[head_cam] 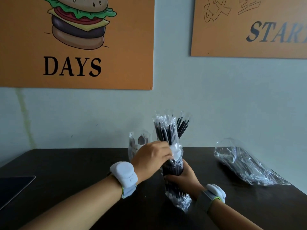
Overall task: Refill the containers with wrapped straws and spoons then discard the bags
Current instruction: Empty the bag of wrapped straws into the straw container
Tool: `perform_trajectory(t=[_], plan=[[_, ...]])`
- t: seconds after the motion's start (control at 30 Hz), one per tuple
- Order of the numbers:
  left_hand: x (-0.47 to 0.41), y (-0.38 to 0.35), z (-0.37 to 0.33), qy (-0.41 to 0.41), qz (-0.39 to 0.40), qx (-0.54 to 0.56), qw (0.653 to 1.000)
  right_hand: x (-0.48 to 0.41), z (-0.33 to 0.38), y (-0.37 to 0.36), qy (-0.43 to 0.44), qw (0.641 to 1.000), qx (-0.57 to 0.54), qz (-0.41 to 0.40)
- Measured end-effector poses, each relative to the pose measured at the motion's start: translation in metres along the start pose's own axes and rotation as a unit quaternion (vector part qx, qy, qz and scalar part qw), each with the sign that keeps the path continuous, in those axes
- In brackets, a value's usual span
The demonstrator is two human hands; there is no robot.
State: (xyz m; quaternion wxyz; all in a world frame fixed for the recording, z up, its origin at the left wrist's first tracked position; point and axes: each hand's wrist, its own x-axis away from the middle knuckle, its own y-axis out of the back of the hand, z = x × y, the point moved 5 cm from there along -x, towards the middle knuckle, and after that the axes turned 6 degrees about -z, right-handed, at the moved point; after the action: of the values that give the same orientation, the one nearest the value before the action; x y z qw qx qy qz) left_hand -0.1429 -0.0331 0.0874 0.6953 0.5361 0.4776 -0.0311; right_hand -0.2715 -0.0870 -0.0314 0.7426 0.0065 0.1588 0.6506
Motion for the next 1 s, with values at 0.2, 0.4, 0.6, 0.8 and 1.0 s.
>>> perform_trajectory(t=[0.2,0.4,0.6,0.8,1.0], plan=[[0.011,-0.02,0.023,0.175,0.031,0.15,0.973,0.007,0.011,-0.01,-0.064,0.979,-0.161,0.107],[0.009,-0.018,0.023,0.333,0.092,0.364,0.865,-0.005,0.026,0.001,0.035,0.997,-0.069,-0.009],[0.001,-0.005,0.052,0.47,-0.097,0.344,0.807,-0.01,0.039,-0.002,0.109,0.993,-0.007,-0.044],[-0.018,0.002,0.05,0.437,-0.099,0.312,0.838,-0.011,0.044,-0.006,0.138,0.989,0.04,-0.038],[-0.023,-0.01,0.042,0.487,-0.189,0.333,0.785,-0.009,0.051,-0.014,0.16,0.985,0.044,-0.05]])
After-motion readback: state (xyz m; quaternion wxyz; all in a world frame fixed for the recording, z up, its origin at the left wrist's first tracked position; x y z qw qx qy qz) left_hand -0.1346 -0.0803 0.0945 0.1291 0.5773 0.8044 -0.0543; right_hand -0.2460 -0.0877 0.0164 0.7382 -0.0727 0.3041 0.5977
